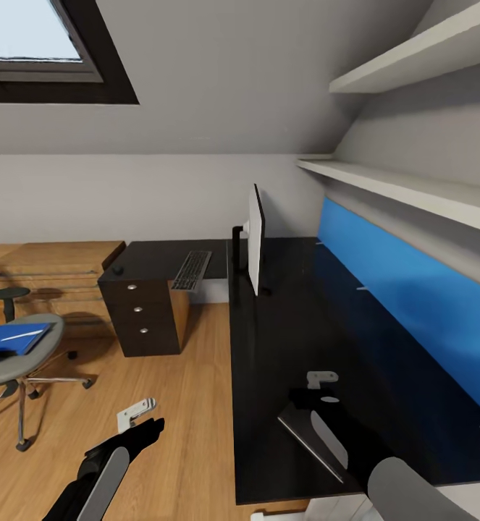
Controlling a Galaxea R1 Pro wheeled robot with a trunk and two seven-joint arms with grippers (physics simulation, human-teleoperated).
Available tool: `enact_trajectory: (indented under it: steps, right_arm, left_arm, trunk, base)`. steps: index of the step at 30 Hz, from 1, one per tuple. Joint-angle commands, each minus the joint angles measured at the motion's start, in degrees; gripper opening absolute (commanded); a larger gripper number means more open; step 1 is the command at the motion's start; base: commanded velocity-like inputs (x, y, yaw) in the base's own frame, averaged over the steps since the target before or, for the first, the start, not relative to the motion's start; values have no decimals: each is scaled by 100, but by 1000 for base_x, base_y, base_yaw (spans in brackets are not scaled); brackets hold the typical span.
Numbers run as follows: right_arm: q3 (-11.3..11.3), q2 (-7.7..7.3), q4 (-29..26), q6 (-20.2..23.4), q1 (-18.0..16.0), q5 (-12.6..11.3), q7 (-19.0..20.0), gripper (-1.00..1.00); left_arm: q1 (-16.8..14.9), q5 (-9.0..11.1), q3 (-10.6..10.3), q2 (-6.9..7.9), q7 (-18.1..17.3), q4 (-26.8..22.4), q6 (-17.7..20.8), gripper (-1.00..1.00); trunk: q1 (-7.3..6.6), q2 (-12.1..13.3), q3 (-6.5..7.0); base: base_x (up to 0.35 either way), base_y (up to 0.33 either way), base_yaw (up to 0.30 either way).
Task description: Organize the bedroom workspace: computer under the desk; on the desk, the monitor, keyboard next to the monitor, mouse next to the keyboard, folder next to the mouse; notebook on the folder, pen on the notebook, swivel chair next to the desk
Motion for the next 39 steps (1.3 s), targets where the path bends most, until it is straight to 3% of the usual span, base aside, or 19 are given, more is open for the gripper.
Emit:
enact_trajectory:
  steps: [1,12,19,28,39]
  right_arm:
    - [47,-9,-13,21,-6,-52,-56,100]
    - [51,-8,-13,21,-6,-47,-56,100]
    - [51,-2,-13,21,-9,137,-56,100]
    - [51,1,-13,21,-6,160,-56,100]
    - [51,1,-13,21,-6,161,-56,100]
  left_arm:
    - [-3,60,-16,6,59,-9,5,100]
    - [-3,59,-22,6,59,-10,5,100]
    - [-5,57,-19,6,59,-10,5,100]
    - [-2,51,-18,6,59,-8,5,100]
    - [-2,52,-15,8,56,-2,5,100]
  trunk:
    - [23,-47,-26]
    - [265,-488,-223]
    - [419,-769,-349]
    - [616,-1130,-510]
    - [616,-1130,-510]
  base:
    - [0,0,0]
    - [0,0,0]
    - [0,0,0]
    - [0,0,0]
    - [0,0,0]
